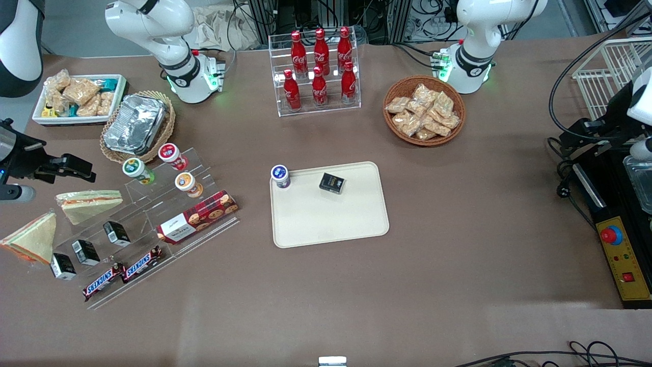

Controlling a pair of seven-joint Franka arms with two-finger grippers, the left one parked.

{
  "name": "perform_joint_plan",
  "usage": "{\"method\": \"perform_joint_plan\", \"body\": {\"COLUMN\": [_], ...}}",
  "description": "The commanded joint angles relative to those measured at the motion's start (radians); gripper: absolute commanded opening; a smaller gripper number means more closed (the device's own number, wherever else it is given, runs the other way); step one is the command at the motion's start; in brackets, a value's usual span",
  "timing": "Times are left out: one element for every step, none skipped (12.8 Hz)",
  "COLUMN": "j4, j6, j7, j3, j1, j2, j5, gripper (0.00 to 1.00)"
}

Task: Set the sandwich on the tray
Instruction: 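Move the right gripper over the wrapped sandwiches on the acrylic rack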

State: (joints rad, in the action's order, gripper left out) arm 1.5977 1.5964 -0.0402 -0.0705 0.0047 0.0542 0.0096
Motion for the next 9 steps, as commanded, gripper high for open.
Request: {"method": "perform_joint_plan", "body": {"j4": [0.004,0.004,0.002,0.001,-0.001,-0.001,-0.002,-0.002,-0.002], "j6": [0.008,0.007,0.010,0.017,0.036,0.045,0.043,0.045,0.045], "j7": [0.011,0.011,0.011,0.011,0.008,0.000,-0.003,-0.006,-0.010], "j3": [0.006,0.006,0.006,0.006,0.008,0.008,0.008,0.006,0.005], "j1": [-0.002,-0.002,0.001,0.009,0.009,0.008,0.002,-0.002,-0.005], "j2": [-0.007,-0.005,-0.001,-0.001,0.001,0.001,0.001,0.002,0.003], "j5": [-0.016,-0.016,-0.017,-0.023,-0.026,-0.026,-0.025,-0.026,-0.025], "gripper": [0.98,0.98,0.98,0.99,0.98,0.98,0.99,0.98,0.98]}}
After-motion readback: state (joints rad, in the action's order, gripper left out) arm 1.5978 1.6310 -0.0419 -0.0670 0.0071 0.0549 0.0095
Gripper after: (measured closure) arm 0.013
